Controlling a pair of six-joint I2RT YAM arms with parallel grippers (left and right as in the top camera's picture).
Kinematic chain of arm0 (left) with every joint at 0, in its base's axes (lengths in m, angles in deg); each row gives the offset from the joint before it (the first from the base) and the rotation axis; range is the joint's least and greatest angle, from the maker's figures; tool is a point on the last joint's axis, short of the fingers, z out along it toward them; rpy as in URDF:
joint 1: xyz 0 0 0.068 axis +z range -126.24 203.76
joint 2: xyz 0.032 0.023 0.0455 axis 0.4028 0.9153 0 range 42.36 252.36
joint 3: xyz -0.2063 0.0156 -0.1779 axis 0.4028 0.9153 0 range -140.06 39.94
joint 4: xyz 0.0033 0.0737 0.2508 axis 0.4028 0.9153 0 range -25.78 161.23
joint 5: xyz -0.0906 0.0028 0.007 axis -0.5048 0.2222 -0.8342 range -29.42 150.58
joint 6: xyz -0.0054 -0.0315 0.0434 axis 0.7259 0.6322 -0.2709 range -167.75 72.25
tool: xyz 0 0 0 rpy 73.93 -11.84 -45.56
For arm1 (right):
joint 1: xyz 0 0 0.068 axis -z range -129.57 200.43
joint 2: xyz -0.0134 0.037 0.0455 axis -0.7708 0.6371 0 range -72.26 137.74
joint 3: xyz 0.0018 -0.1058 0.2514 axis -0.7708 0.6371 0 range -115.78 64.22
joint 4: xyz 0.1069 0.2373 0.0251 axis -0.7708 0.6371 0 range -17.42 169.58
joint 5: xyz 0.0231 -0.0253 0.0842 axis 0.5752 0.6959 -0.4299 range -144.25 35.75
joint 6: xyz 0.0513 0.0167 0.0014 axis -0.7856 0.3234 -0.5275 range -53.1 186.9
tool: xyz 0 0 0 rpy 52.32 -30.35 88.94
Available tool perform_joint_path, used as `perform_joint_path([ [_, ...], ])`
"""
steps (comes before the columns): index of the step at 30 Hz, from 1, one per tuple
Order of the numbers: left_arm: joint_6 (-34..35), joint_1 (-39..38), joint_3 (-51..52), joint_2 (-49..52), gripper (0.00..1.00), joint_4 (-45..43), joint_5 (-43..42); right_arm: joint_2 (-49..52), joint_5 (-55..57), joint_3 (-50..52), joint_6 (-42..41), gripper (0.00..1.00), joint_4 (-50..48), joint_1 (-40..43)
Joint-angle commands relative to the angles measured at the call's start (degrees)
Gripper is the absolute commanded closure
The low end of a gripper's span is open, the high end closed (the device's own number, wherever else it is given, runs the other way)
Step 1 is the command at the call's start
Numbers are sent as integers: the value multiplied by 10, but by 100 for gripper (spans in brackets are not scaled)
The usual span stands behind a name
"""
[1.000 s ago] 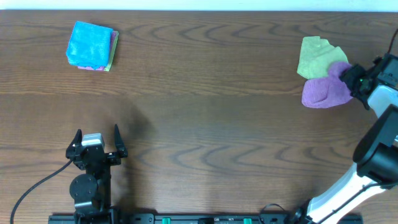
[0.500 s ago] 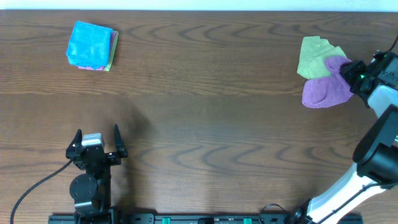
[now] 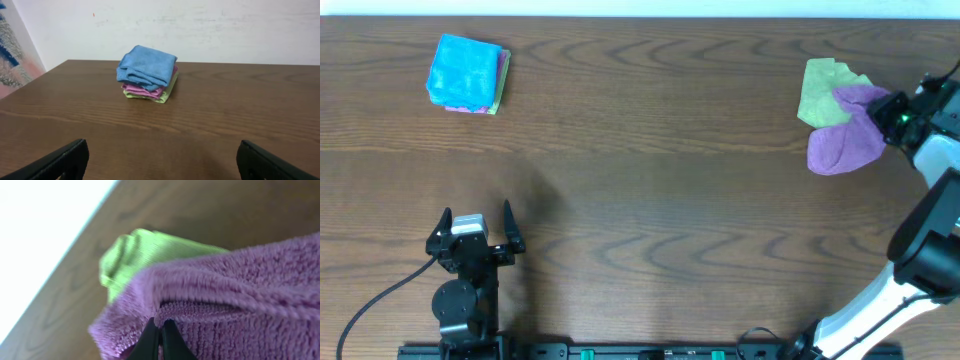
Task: Fold the cloth
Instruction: 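Lift the purple cloth with the right gripper and drop it mid-table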
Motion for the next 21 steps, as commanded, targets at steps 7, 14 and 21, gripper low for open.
perform_joint_path([
  [7, 6, -2, 20, -1, 5, 12, 14, -40, -77, -66, -13, 98, 13, 0],
  [14, 6, -2, 20, -1, 5, 12, 14, -107, -120, -98, -12, 98, 24, -14],
  [21, 6, -2, 20, -1, 5, 12, 14, -229, -192, -106, -12, 98, 46, -90],
])
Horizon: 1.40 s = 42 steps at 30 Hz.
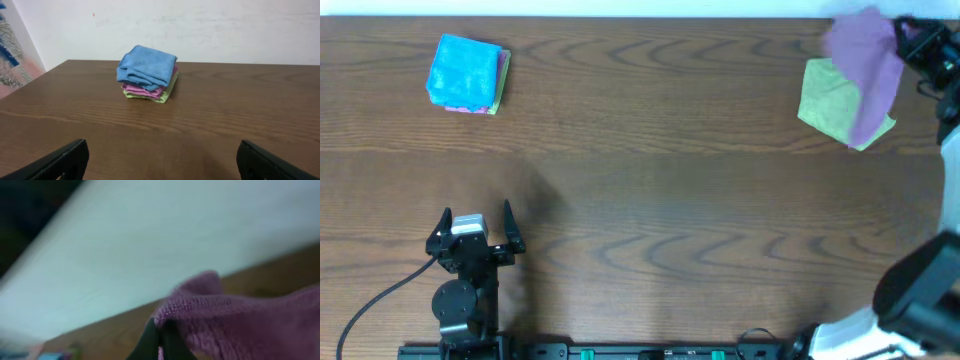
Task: Fold the cloth
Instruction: 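Lift the purple cloth with the right gripper and drop it mid-table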
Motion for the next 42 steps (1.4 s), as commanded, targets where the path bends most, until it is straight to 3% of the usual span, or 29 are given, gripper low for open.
perform_joint_path([
  [1, 6, -2, 20, -1, 5, 12, 14, -55, -66, -13, -3, 98, 23, -57],
  [8, 7, -2, 20, -1, 5, 12, 14, -142, -121, -13, 54, 98, 168, -241],
  [13, 6, -2, 20, -1, 5, 12, 14, -197, -101, -13, 113, 98, 293, -290],
  [17, 7, -2, 20, -1, 5, 12, 14, -256, 39, -13, 148, 98, 417, -284],
  [20, 6, -2, 20, -1, 5, 12, 14, -323, 226, -13, 152, 99, 510, -284],
  [25, 6, -2, 20, -1, 5, 12, 14, -388, 411, -13, 150, 98, 566, -281],
  [28, 6, -2, 20, -1, 5, 12, 14, -398, 454, -13, 134, 98, 575, -281],
  [35, 6, -2, 20, -1, 5, 12, 14, -328, 368, -13, 121, 98, 556, -285],
  [39, 6, -2, 20, -1, 4, 12, 14, -239, 154, -13, 125, 99, 474, -314],
  [42, 7, -2, 20, -1, 5, 12, 14, -186, -77, -13, 200, 98, 406, -337],
])
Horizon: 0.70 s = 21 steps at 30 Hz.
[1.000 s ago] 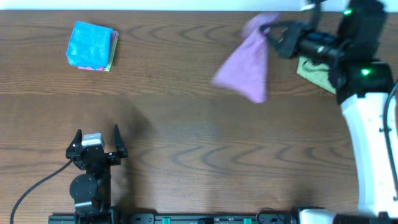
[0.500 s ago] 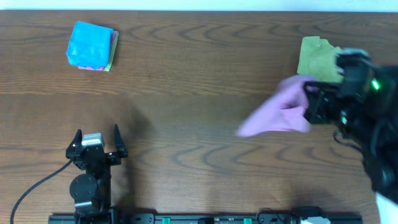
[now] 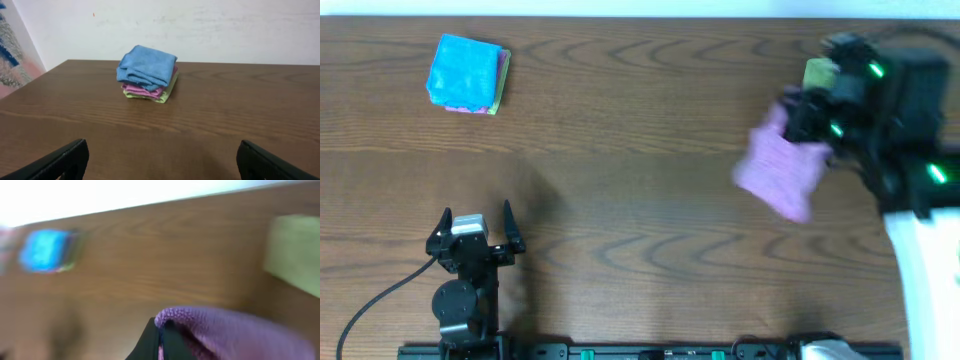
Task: Fold the cloth
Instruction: 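Lift the purple cloth with the right gripper and drop it mid-table, then move the right gripper to the purple cloth's top right corner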
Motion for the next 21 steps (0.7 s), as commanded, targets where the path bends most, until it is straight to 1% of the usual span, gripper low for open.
perform_joint_path([
  [1, 6, -2, 20, -2, 5, 12, 14, 44, -323, -4, 77, 98, -37, -26],
  [2, 6, -2, 20, -2, 5, 12, 14, 55, -366, -4, 84, 99, -49, -25],
  [3, 6, -2, 20, -2, 5, 12, 14, 63, -378, -4, 84, 98, -51, -20],
  [5, 6, -2, 20, -2, 4, 12, 14, 70, -342, -4, 82, 99, -25, -1],
  [7, 6, -2, 20, -2, 4, 12, 14, 71, -231, -4, 79, 98, 35, 19],
  [8, 7, -2, 20, -2, 5, 12, 14, 71, -115, -4, 61, 97, 73, 27],
  [9, 6, -2, 20, -2, 4, 12, 14, 71, -28, -4, 34, 67, 96, 30],
  [10, 7, -2, 20, -2, 5, 12, 14, 71, 88, -4, -18, 21, 128, 34],
  [11, 6, -2, 20, -2, 5, 12, 14, 72, 180, -4, -63, 1, 156, 36],
  [12, 7, -2, 20, -2, 5, 12, 14, 72, 228, -4, -90, 1, 174, 36],
  [13, 6, -2, 20, -2, 5, 12, 14, 71, 249, -4, -101, 1, 186, 36],
  [18, 6, -2, 20, -2, 5, 12, 14, 71, 245, -4, -100, 1, 197, 31],
  [20, 6, -2, 20, -2, 4, 12, 14, 72, 233, -4, -79, 1, 195, 28],
  [21, 6, -2, 20, -2, 5, 12, 14, 73, 221, -4, -55, 1, 190, 23],
])
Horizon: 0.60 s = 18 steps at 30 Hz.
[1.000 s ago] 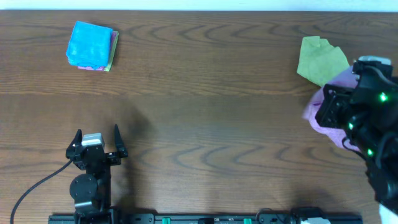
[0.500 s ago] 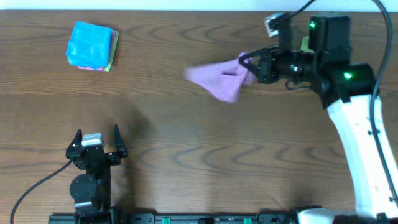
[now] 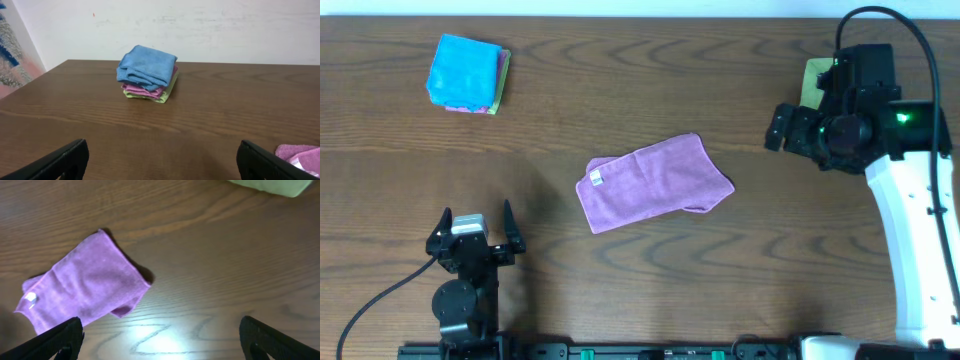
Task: Fold the cloth
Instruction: 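Move the right gripper to the purple cloth's top right corner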
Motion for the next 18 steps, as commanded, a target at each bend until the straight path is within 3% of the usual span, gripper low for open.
perform_joint_path([
  [1, 7, -2, 20, -2, 4, 12, 14, -3, 12, -3, 28, 1, -9, -14],
  [3, 7, -2, 20, -2, 5, 12, 14, 4, -4, -2, 58, 1, -24, -28],
  [5, 7, -2, 20, -2, 4, 12, 14, 19, -18, 0, 91, 9, -48, -45],
  [6, 7, -2, 20, -2, 4, 12, 14, 33, -26, 0, 111, 21, -67, -57],
  [7, 7, -2, 20, -2, 4, 12, 14, 51, -33, 0, 128, 47, -91, -70],
  [10, 7, -2, 20, -2, 5, 12, 14, 102, -34, 0, 165, 92, -153, -93],
  [11, 7, -2, 20, -2, 5, 12, 14, 121, -34, 0, 178, 98, -175, -99],
  [18, 7, -2, 20, -2, 5, 12, 14, 235, -38, 0, 209, 98, -276, -111],
])
